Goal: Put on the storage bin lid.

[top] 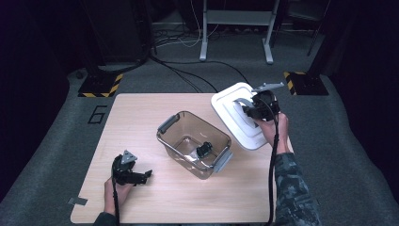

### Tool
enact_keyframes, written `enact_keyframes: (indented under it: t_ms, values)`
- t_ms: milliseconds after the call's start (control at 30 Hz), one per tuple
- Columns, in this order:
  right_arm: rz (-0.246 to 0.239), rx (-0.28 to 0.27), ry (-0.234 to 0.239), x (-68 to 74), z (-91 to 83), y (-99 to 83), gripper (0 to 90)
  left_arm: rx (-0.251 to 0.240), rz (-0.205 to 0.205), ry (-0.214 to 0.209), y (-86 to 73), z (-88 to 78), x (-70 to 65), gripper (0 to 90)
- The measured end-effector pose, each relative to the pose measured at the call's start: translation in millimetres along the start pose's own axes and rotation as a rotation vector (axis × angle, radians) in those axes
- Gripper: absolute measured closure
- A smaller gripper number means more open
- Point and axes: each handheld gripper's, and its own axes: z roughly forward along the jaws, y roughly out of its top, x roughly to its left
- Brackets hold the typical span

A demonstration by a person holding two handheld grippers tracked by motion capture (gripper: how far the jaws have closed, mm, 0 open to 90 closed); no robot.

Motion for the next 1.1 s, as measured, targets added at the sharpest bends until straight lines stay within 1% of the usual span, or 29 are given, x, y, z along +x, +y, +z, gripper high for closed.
enact_keyframes:
  t_ms: [100, 167, 200, 233, 267, 333, 367, 433, 600, 633, 700, 733, 767, 800, 833, 900, 967, 1000, 1067, 1100]
  values:
    - [-0.01, 0.0, 0.016, 8.8, 1.2, 5.0, 66.9, 0.001, 0.0, 0.0, 0.0, -0.1, 0.0, 1.1]
    - [-0.019, 0.0, 0.019, 10.4, 1.1, 6.4, 66.9, 0.0, -0.001, 0.0, 0.0, 0.0, -0.1, 1.1]
    - [-0.022, -0.003, 0.026, 12.3, 1.1, 7.9, 66.9, -0.001, 0.0, -0.001, 0.0, 0.0, 0.0, 1.1]
    - [-0.024, -0.006, 0.044, 16.8, 1.0, 10.7, 66.9, 0.002, 0.002, -0.001, 0.0, -0.1, 0.1, 1.1]
    - [-0.031, -0.009, 0.05, 18.0, 1.5, 11.6, 66.9, 0.002, 0.002, -0.001, 0.0, -0.2, 0.1, 1.1]
    - [-0.028, -0.004, 0.054, 20.5, 1.8, 12.6, 66.9, 0.002, 0.002, -0.001, 0.0, -0.1, 0.1, 1.1]
    - [-0.035, -0.004, 0.064, 25.6, 3.4, 14.7, 66.9, 0.0, -0.004, -0.002, -0.1, 0.0, -0.3, 1.1]
    - [-0.047, -0.008, 0.077, 29.0, 5.3, 16.2, 66.9, 0.0, -0.004, -0.002, -0.1, 0.0, -0.3, 1.1]
    - [-0.059, -0.004, 0.107, 40.9, 8.4, 21.0, 66.9, 0.0, -0.004, -0.002, -0.1, 0.0, -0.3, 1.1]
    - [-0.065, -0.006, 0.114, 42.9, 9.2, 21.9, 66.9, 0.002, 0.001, -0.001, 0.0, -0.2, 0.0, 1.1]
    - [-0.063, 0.001, 0.122, 48.2, 9.9, 23.1, 66.9, 0.002, 0.002, -0.001, 0.0, -0.2, 0.1, 1.1]
    - [-0.073, -0.004, 0.129, 49.8, 10.8, 23.8, 66.9, 0.001, 0.003, 0.001, -0.1, -0.1, 0.1, 1.2]
    - [-0.066, 0.001, 0.136, 52.6, 10.8, 24.2, 66.9, 0.001, 0.003, 0.001, -0.1, 0.0, 0.1, 1.1]
    - [-0.075, -0.003, 0.142, 53.9, 11.5, 24.6, 66.9, 0.003, 0.002, -0.001, -0.1, -0.2, 0.0, 1.1]
    - [-0.069, 0.002, 0.148, 57.5, 11.6, 25.1, 66.9, 0.014, 0.016, -0.002, 0.1, -1.0, 0.9, 1.1]
    - [-0.084, 0.002, 0.155, 61.6, 12.8, 26.4, 66.9, 0.012, 0.01, -0.003, 0.0, -0.8, 0.5, 1.1]
    - [-0.086, 0.004, 0.164, 66.2, 13.3, 27.8, 66.9, 0.012, 0.008, -0.003, -0.1, -0.8, 0.4, 1.2]
    - [-0.098, 0.004, 0.17, 67.8, 13.9, 28.8, 66.9, 0.012, 0.009, -0.003, -0.1, -0.8, 0.4, 1.1]
    - [-0.093, 0.012, 0.176, 73.0, 14.3, 30.4, 66.9, 0.012, 0.009, -0.003, 0.0, -0.8, 0.5, 1.1]
    - [-0.103, 0.009, 0.18, 74.7, 15.4, 31.5, 66.9, 0.012, 0.009, -0.004, -0.1, -0.8, 0.4, 1.2]
